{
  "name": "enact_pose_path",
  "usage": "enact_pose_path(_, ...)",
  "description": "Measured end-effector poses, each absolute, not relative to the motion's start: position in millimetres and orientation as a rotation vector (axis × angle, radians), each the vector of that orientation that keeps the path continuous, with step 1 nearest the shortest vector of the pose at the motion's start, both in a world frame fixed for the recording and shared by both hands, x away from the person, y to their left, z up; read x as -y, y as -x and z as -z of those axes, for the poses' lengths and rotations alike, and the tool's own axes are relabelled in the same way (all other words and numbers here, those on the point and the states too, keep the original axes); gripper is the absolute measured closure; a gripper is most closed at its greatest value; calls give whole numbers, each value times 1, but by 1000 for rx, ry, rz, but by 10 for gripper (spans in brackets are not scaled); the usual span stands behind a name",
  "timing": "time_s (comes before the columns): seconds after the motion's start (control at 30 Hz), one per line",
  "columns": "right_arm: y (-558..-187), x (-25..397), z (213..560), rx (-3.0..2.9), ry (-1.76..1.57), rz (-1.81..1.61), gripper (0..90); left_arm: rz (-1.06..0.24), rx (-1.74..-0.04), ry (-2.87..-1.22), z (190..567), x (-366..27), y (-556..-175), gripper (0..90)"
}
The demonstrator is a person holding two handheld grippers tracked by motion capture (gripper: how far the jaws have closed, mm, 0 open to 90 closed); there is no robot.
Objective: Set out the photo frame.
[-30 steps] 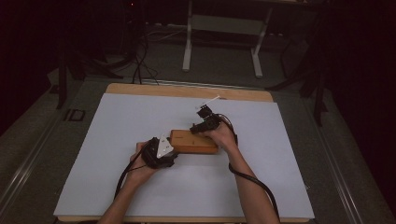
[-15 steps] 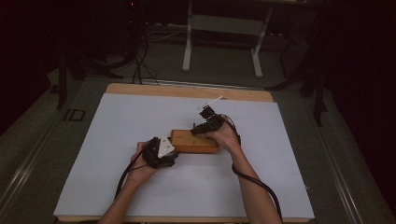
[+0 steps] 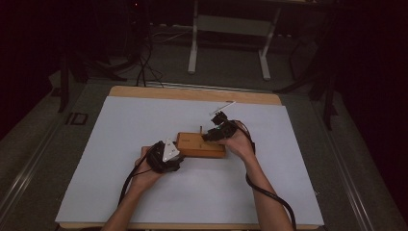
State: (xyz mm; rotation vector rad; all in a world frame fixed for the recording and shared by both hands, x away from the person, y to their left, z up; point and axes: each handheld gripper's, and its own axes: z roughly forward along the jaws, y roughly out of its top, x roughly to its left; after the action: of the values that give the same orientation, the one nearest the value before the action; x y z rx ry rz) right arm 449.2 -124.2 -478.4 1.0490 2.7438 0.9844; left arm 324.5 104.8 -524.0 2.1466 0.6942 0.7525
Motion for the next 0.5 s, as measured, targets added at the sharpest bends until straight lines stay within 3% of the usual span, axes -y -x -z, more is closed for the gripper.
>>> enact_pose_path(0.5, -450, 144, 486, -2672, -1126, -992, 559, -757, -697, -2156, 525, -102, -325, 406)
